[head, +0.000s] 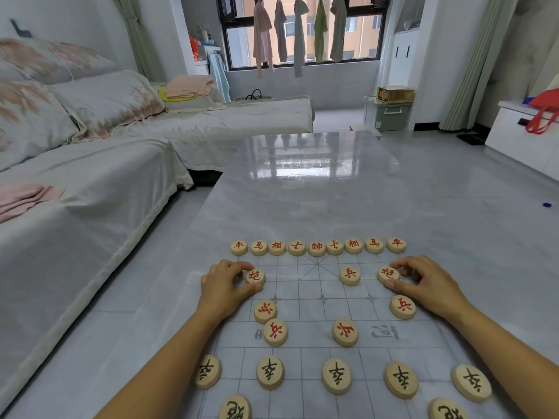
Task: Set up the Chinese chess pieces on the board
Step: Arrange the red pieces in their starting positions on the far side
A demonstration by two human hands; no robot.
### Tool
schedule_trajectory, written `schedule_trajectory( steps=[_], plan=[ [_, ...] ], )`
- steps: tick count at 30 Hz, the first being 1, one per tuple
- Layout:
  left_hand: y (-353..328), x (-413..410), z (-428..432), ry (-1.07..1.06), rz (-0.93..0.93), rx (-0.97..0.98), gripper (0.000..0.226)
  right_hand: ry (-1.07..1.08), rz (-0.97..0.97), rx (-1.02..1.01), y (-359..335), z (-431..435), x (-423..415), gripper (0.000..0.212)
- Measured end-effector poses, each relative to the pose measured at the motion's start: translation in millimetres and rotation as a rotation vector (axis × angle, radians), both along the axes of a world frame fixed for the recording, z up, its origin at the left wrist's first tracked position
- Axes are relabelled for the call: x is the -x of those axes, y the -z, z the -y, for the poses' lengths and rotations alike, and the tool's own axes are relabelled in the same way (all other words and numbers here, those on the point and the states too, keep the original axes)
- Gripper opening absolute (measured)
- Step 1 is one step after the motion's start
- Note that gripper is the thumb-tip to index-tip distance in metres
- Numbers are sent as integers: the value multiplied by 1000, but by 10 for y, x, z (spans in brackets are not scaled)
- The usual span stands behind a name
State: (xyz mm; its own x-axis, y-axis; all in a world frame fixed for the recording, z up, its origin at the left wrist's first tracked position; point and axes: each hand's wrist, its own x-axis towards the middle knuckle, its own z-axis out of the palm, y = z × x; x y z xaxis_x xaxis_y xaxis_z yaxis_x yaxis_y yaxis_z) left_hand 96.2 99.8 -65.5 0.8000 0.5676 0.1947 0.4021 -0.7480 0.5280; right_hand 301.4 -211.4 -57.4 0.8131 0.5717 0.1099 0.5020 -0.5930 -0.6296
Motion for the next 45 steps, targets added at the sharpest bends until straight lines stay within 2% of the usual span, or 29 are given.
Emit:
schedule_trajectory(
  steps=[13,16,20,24,28,30,33,36,38,41,43,45],
  plan=[
    [11,21,-3,1,5,3,49,17,-12,30,-16,-12,6,31],
    [12,20,-2,-3,11,8,49,18,-73,-44,-28,-2,5,31],
    [21,19,-16,-9,26,19,51,16,-156,-150,-103,13,33,21],
    [22,16,-27,-2,37,29,51,-13,189,91,-194,-179,154,28],
    [20,44,-25,14,86,86,47,-137,393,391,-287,-614,368,41],
    [7,66,-26,24,129,157,42,-140,415,482,-338,-760,417,38],
    [-18,98,-23,31,208,276,30,-150,327,450,-387,-802,437,33],
    [-75,169,9,84,243,216,21,-199,227,373,-390,-747,491,33],
    [-169,228,53,197,208,230,17,-235,181,353,-387,-752,554,34],
    [-287,318,152,355,26,364,27,-294,126,350,-383,-844,655,35],
    [-282,345,209,411,-122,354,36,-322,100,345,-387,-925,736,36],
    [-255,362,262,422,-169,327,41,-335,85,343,-388,-1007,830,38]
  ],
)
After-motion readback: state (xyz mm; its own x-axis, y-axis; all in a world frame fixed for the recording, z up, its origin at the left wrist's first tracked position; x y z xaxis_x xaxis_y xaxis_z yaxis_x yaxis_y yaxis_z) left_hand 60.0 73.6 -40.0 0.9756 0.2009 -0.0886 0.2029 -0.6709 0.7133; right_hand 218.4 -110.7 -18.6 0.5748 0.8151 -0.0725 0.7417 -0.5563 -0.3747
